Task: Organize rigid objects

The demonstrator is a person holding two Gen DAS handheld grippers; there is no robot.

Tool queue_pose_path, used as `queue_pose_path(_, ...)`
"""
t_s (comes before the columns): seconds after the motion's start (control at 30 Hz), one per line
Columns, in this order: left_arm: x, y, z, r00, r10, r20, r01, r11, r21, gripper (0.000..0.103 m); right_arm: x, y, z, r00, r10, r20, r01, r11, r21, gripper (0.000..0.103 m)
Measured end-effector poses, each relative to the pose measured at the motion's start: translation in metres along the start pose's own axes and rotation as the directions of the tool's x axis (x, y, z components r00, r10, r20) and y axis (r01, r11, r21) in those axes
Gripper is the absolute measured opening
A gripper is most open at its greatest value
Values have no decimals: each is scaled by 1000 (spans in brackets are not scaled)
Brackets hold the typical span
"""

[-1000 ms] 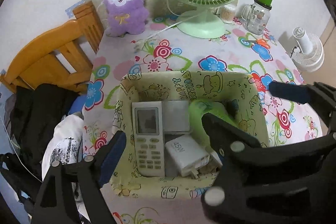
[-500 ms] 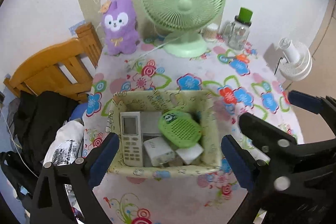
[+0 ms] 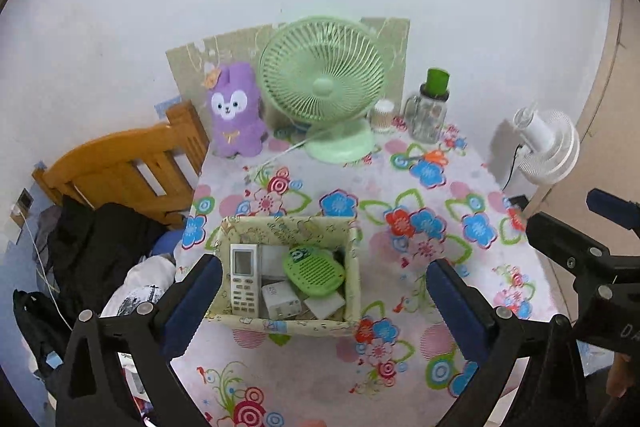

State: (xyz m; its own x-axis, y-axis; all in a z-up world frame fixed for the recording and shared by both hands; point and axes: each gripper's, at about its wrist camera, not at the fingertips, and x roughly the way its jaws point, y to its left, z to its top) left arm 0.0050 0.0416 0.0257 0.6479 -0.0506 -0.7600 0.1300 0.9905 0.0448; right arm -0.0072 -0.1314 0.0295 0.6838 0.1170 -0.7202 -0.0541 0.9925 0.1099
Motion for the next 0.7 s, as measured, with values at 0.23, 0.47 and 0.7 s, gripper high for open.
queue_pose_path(0.23, -20, -13, -5, 1000, -2, 29, 2, 1000, -10, 103, -25, -25, -10, 998, -61, 31, 61, 998, 13, 101)
queue_pose_path(0.47, -32, -21, -11, 999, 21, 50, -19, 999, -37, 103, -37, -39, -19, 995, -87, 38, 86, 996, 13, 101)
queue_pose_path(0.7, -36, -28, -15, 998, 31, 56, -29, 999, -43, 103, -39, -50, -24, 995, -86, 51, 85, 996, 31, 101)
